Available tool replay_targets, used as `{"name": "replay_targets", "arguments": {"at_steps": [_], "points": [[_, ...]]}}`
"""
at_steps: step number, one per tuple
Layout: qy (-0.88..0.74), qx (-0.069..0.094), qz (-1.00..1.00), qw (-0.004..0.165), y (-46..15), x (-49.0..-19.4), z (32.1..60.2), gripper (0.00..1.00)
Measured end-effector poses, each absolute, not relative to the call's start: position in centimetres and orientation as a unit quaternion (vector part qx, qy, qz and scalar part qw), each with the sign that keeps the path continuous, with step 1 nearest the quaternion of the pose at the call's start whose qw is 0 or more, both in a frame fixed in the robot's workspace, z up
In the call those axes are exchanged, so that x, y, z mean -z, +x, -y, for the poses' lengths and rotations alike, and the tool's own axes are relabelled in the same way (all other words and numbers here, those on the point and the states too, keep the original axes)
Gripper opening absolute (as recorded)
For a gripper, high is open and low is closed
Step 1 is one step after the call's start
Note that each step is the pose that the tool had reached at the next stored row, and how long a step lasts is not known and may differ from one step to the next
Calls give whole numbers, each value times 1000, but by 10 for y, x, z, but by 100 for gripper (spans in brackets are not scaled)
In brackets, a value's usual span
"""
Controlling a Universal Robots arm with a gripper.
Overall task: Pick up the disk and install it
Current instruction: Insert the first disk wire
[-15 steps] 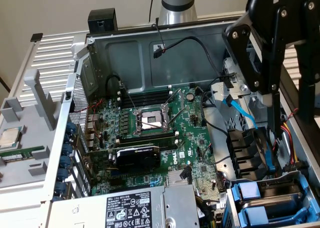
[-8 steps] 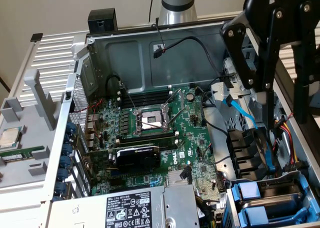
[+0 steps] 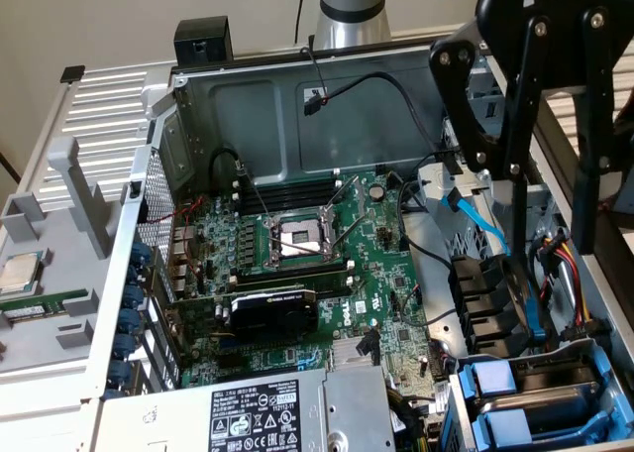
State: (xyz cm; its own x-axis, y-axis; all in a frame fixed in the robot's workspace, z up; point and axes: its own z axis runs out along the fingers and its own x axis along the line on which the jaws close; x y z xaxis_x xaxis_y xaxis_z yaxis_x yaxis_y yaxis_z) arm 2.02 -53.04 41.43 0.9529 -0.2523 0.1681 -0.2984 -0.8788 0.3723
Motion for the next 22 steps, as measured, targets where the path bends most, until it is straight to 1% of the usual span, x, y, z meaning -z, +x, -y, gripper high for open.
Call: {"name": "replay_targets", "arguments": {"at_steps": [3, 5, 10, 22], "points": [[965, -53, 161, 199, 20, -414, 530, 43], [964, -54, 167, 198, 20, -414, 530, 43], [962, -63, 177, 197, 20, -414, 531, 43], [954, -77, 214, 195, 21, -413, 531, 43]]}}
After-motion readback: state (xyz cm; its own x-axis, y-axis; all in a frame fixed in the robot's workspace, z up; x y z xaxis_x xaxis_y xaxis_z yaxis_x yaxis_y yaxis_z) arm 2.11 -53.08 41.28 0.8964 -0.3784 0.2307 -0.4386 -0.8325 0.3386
